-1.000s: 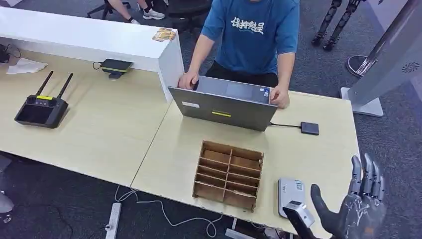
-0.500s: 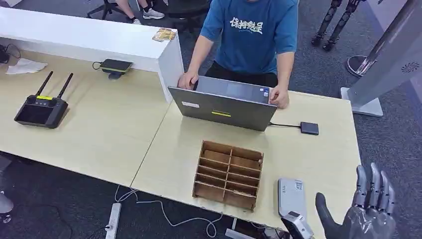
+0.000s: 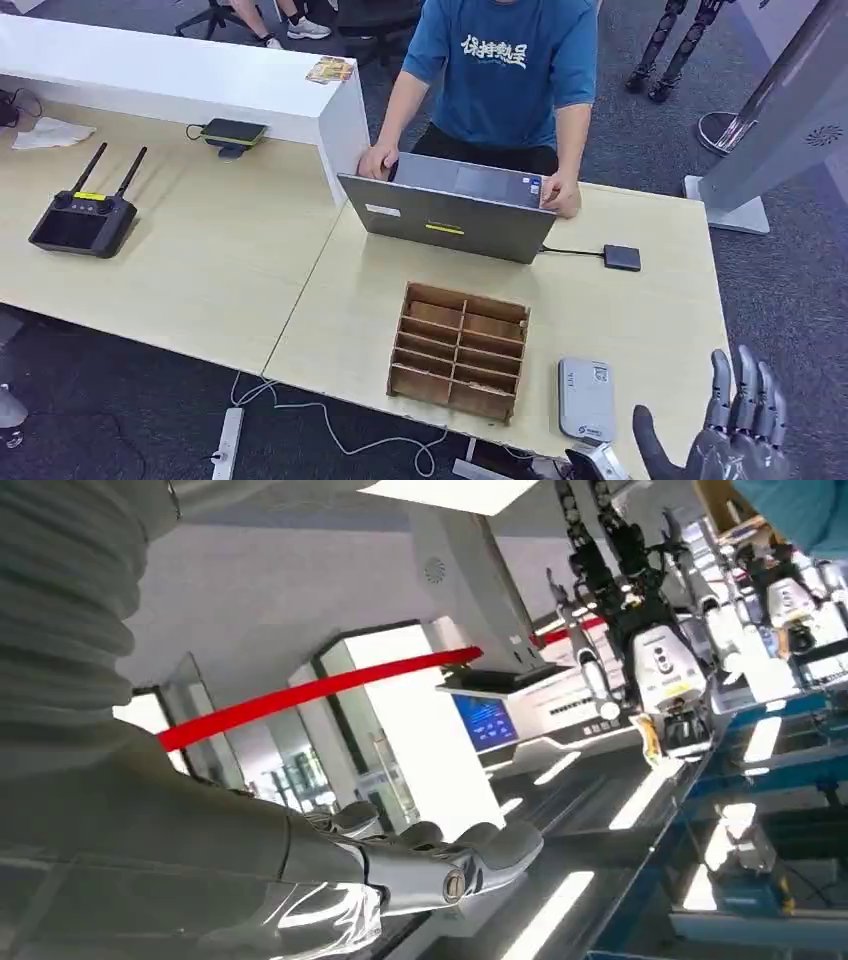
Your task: Pass the card to the sensor for recognition and then transmit it.
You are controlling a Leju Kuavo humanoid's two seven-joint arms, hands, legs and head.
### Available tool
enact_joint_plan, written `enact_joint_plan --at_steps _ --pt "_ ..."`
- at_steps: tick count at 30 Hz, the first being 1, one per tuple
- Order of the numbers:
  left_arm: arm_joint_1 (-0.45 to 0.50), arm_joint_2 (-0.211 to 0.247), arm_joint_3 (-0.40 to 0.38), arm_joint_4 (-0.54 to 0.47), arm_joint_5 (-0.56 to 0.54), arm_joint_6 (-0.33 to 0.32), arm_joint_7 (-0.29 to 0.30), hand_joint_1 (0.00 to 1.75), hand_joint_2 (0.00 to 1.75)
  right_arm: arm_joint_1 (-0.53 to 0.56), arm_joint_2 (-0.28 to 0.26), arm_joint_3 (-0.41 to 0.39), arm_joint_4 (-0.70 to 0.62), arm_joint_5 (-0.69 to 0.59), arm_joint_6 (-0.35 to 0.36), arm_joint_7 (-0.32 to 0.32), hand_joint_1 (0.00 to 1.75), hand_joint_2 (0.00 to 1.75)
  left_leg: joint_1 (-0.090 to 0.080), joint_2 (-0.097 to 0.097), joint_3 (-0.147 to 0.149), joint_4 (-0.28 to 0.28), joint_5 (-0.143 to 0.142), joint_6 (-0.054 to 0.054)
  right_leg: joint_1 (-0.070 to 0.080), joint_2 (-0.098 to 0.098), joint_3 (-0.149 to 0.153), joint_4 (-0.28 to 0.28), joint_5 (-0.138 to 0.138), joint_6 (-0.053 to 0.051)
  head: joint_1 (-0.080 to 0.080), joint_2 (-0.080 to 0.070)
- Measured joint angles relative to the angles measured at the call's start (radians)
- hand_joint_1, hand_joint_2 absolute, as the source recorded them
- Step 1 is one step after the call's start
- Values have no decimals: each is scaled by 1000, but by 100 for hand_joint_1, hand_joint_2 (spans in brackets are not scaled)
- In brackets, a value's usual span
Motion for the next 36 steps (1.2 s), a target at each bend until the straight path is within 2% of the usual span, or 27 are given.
enact_joint_plan --at_steps 7,10,18,24,31,36 --pt "0 0 0 5 13 2 -3 0 0 25 -26 45 21 69 0 111 0 175 0 0 0 0 0 0 0 0 0 0 0 0 0 0" --pt "0 0 0 5 14 1 -9 0 0 26 -60 88 35 74 0 152 0 175 0 0 0 0 0 0 0 0 0 0 0 0 0 0" --pt "0 0 0 5 14 0 -10 0 0 17 -120 163 74 64 1 199 0 175 0 0 0 0 0 0 0 0 0 0 0 0 0 0" --pt "0 0 0 5 16 -9 -5 0 0 -22 -196 274 124 43 5 280 0 175 0 0 0 0 0 0 0 0 0 0 0 0 0 0" --pt "0 1 0 5 18 -12 1 0 0 -75 -254 385 171 -2 8 311 0 175 0 0 0 0 0 0 0 0 0 0 0 0 0 0" --pt "0 1 0 5 18 -12 1 0 0 -116 -265 450 208 1 3 305 0 175 0 0 0 0 0 0 0 0 0 0 0 0 0 0"
